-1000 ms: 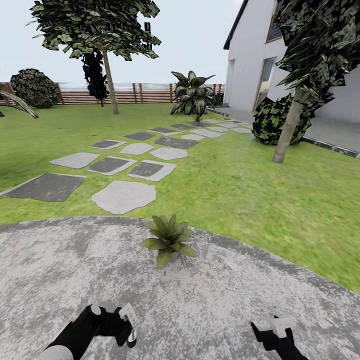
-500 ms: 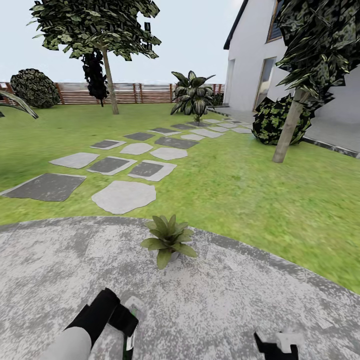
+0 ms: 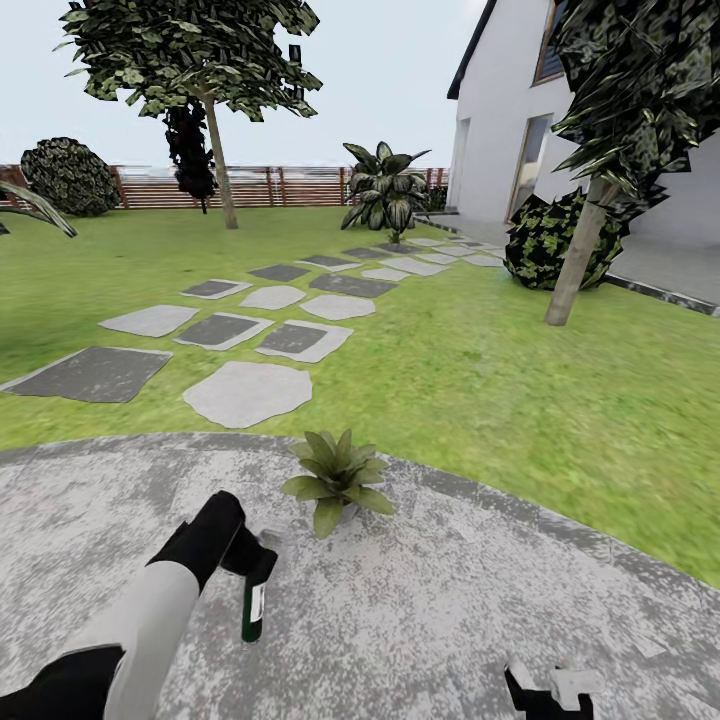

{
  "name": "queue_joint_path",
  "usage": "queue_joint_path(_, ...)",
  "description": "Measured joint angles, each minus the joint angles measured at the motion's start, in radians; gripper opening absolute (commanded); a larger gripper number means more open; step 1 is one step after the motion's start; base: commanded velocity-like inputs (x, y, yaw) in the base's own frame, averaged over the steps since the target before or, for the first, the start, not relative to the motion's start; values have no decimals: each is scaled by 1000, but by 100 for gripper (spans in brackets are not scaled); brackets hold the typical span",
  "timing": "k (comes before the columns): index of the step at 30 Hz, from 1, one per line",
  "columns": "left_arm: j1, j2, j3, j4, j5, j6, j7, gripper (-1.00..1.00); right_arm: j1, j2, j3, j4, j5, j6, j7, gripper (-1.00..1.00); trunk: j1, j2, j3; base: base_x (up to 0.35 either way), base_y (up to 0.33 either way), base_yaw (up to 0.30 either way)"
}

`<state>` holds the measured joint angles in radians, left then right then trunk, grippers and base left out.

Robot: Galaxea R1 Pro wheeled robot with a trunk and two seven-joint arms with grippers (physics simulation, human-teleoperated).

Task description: Pick up the pesticide atomizer in the garden and spray insectifuge to fully cover both potted plants in the garden.

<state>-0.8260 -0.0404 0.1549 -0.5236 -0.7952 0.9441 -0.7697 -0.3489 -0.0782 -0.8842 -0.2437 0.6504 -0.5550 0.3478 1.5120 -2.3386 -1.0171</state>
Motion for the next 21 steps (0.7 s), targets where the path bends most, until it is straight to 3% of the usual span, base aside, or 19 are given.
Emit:
queue_joint_path(7,-77,-3,0,10,-3,49,-16,-100,0,-2,0,1,-1,1,0,100,0,0,0,0,0,0)
queue_joint_path(13,-101,-7,0,12,-7,65,-26,-100,0,-2,-1,1,-1,1,-1,100,0,0,0,19,0,0)
queue_joint_path(21,-103,-9,-5,11,-12,63,-34,-100,6,-2,-2,1,-3,-1,-3,100,0,0,0,272,0,0)
